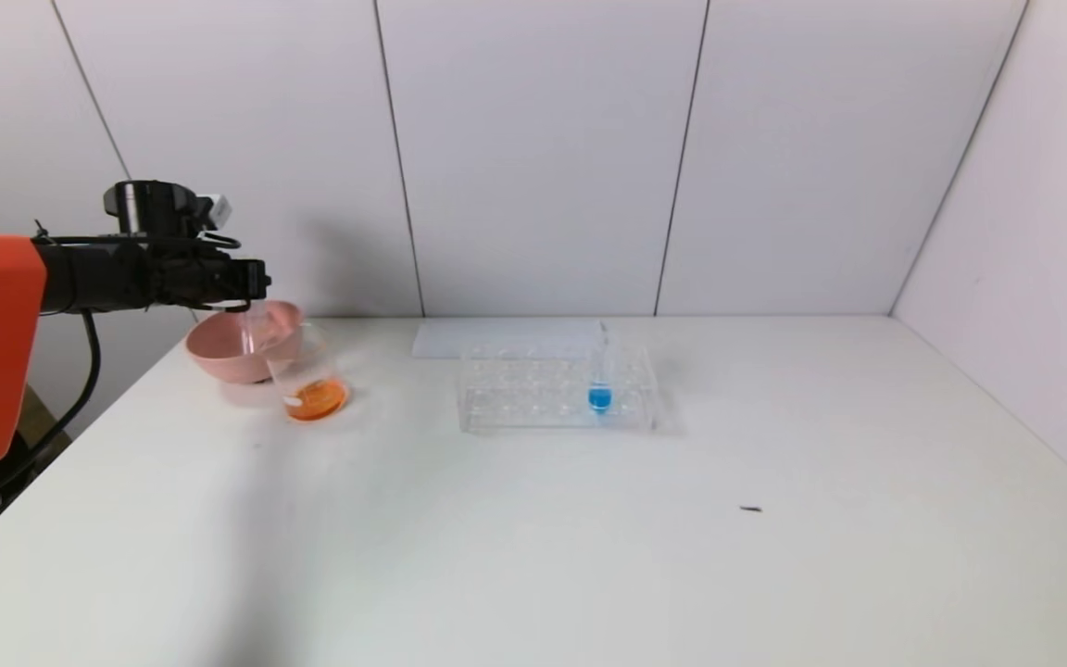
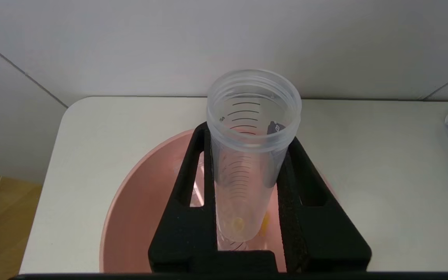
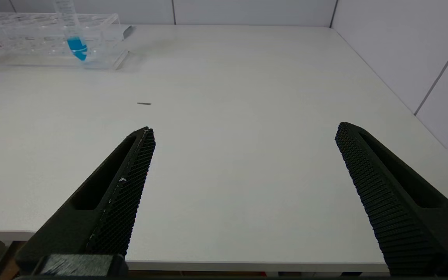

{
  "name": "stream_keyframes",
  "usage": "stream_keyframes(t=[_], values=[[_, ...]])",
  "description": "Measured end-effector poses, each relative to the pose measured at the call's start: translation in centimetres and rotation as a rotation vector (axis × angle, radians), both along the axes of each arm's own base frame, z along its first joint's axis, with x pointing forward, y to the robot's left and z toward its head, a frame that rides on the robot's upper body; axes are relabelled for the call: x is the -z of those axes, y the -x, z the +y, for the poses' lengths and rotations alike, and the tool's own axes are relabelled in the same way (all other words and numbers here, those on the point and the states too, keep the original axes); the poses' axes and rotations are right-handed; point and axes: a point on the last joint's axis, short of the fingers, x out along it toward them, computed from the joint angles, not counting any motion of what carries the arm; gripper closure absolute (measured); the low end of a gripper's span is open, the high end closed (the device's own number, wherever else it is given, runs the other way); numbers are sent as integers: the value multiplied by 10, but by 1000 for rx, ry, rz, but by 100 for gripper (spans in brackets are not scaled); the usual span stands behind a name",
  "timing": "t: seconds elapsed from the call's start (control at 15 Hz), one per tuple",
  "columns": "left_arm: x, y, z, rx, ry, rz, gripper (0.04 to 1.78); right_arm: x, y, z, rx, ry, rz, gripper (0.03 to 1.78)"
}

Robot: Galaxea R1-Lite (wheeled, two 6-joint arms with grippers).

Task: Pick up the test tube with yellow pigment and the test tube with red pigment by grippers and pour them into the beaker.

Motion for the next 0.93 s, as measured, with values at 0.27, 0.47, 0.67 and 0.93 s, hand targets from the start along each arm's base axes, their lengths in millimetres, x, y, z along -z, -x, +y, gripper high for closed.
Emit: stream_keyframes(t=[0.27, 0.47, 0.67, 0.93], values=[[2, 0, 0, 0, 3, 8, 130, 0, 0, 0, 0, 0, 0, 11], [1, 1, 0, -2, 3, 5, 102, 0, 0, 0, 0, 0, 0, 11], [-2, 2, 0, -1, 3, 1, 53, 0, 0, 0, 0, 0, 0, 11], [-7, 5, -1, -1, 0, -4, 12, 0, 0, 0, 0, 0, 0, 11]])
